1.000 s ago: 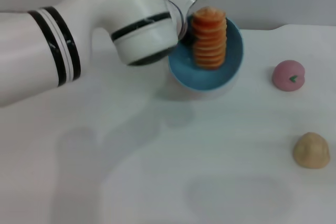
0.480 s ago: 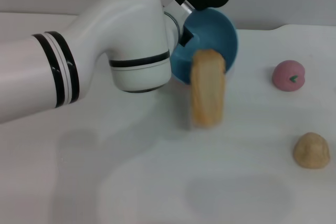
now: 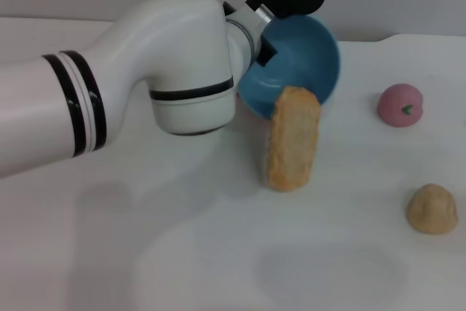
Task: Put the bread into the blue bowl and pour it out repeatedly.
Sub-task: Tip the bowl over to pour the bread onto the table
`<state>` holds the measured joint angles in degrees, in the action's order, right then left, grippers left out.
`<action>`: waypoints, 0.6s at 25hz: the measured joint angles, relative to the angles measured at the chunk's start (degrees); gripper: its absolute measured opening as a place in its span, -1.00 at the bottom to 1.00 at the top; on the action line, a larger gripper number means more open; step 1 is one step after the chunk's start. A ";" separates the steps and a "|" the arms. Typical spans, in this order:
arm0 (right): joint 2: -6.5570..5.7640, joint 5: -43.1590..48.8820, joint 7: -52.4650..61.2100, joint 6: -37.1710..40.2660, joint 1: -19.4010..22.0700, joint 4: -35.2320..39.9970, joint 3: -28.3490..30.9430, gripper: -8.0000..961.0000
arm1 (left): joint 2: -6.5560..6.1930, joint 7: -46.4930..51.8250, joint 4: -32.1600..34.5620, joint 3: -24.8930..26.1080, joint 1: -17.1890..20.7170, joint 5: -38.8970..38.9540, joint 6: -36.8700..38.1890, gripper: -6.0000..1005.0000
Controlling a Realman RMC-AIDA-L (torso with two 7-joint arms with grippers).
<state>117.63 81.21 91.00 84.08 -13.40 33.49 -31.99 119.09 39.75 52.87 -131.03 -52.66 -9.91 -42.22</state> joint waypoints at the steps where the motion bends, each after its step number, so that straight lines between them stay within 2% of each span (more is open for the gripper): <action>1: -0.02 0.00 -0.01 0.00 -0.02 -0.02 0.00 0.07 | -0.01 1.07 1.50 -0.03 0.85 -1.81 0.88 -0.99; 7: -0.05 0.00 -0.04 -0.06 -0.05 -0.08 -0.01 0.07 | 0.01 4.35 8.25 -0.63 4.15 -10.79 2.47 -0.99; 8: -0.04 0.00 -0.06 -0.06 -0.05 -0.09 0.00 0.07 | 0.01 8.14 11.34 -1.87 6.12 -18.16 3.56 -0.99; 11: -0.04 0.00 -0.09 -0.07 -0.04 -0.09 -0.01 0.07 | 0.01 12.59 12.63 -3.16 7.16 -24.72 3.98 -0.99; 15: -0.03 0.00 -0.11 -0.07 -0.08 -0.09 -0.17 0.07 | 0.00 17.06 12.87 -3.77 7.51 -29.67 4.01 -0.99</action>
<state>117.60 81.21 90.89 84.02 -13.49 33.39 -32.16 119.09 56.81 65.75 -134.80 -45.15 -39.58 -38.21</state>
